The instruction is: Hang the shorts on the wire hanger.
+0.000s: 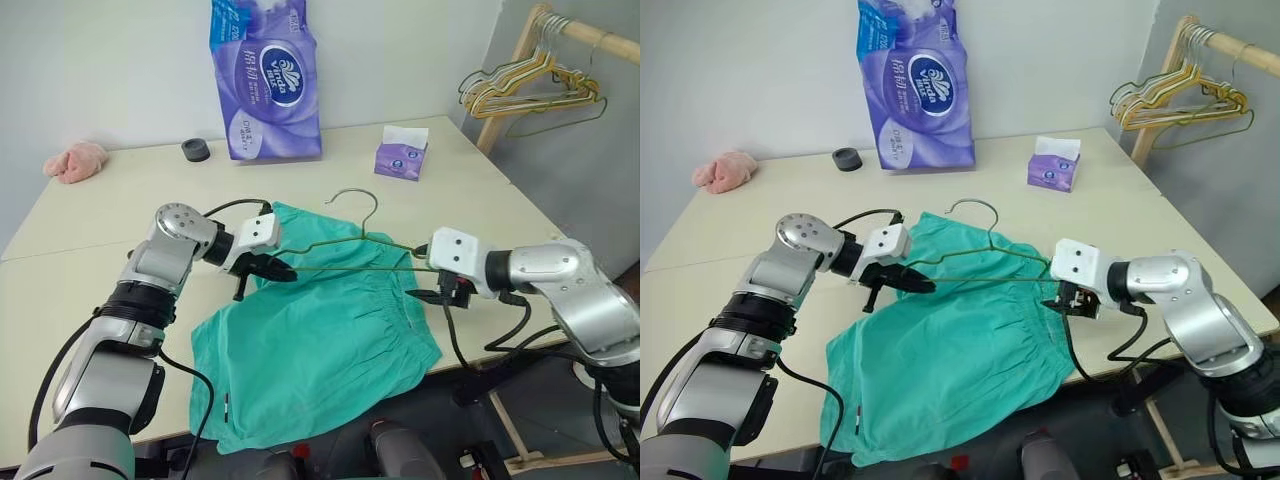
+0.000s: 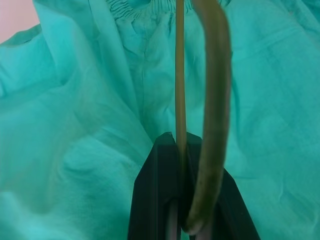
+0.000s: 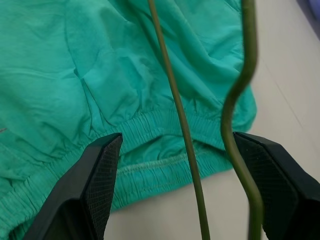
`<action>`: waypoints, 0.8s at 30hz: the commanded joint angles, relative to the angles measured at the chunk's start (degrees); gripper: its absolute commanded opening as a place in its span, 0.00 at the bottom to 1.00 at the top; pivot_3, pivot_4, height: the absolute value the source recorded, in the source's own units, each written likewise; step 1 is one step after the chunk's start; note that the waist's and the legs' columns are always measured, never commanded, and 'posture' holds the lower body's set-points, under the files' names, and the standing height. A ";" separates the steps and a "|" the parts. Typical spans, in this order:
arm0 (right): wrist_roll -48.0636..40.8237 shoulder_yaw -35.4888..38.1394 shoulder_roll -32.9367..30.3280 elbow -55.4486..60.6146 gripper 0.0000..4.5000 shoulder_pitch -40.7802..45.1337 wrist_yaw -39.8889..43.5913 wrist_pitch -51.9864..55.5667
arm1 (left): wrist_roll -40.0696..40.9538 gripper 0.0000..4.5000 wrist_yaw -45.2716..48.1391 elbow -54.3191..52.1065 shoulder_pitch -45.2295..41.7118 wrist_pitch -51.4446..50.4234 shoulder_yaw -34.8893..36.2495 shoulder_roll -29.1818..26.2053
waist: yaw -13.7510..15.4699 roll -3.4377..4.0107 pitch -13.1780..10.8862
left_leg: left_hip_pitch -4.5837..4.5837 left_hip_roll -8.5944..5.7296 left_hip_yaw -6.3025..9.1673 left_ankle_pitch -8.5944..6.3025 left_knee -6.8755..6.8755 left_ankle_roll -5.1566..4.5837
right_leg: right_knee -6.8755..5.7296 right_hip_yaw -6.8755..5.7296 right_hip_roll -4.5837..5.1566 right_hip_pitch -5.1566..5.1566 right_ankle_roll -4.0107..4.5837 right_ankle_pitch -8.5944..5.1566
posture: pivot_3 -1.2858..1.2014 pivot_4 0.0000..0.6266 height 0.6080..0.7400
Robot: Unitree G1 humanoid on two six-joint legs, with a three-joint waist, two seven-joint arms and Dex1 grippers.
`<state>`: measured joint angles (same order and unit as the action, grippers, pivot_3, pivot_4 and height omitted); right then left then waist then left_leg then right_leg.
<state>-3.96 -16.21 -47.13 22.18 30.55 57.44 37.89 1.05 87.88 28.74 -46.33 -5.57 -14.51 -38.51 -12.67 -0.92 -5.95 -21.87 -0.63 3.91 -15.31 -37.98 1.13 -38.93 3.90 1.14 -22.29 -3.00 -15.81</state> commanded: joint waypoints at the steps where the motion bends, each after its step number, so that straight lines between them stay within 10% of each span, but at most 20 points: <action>1: -0.06 -1.66 0.08 -1.22 0.75 2.53 1.74 1.09 | -0.25 0.00 -0.36 -2.28 -0.10 0.95 -0.12 -0.80 | 0.01 0.00 0.00 | 0.00 0.00 0.00 0.00 0.00 0.00 | 0.00 0.00 0.00 0.00 0.00 0.00 | 0.42 0.12 1.00; 11: -1.08 -3.93 0.04 -2.06 0.04 4.34 4.87 4.44 | -0.86 0.00 -1.06 -2.50 0.57 2.53 -0.48 -1.22 | 0.05 0.00 0.00 | -0.01 0.00 0.04 0.00 0.00 0.00 | 0.00 -0.04 0.01 0.00 0.00 0.00 | 0.43 0.12 1.00; 24: -1.80 -3.52 0.49 -0.88 0.00 3.41 3.35 7.04 | -0.24 0.12 -7.42 1.16 -0.51 5.36 1.52 1.53 | 0.09 0.00 0.00 | 0.00 0.00 0.06 0.00 0.00 0.00 | 0.00 -0.06 0.03 0.00 0.00 0.00 | 0.42 0.12 1.00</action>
<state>-5.28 -20.61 -46.74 19.77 33.25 61.02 44.96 -0.05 82.50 29.84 -45.12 -0.77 -15.31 -37.43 -12.59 -0.92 -5.95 -21.89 -0.62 3.98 -15.31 -37.98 1.13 -38.93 3.83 1.17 -22.29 -3.00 -15.81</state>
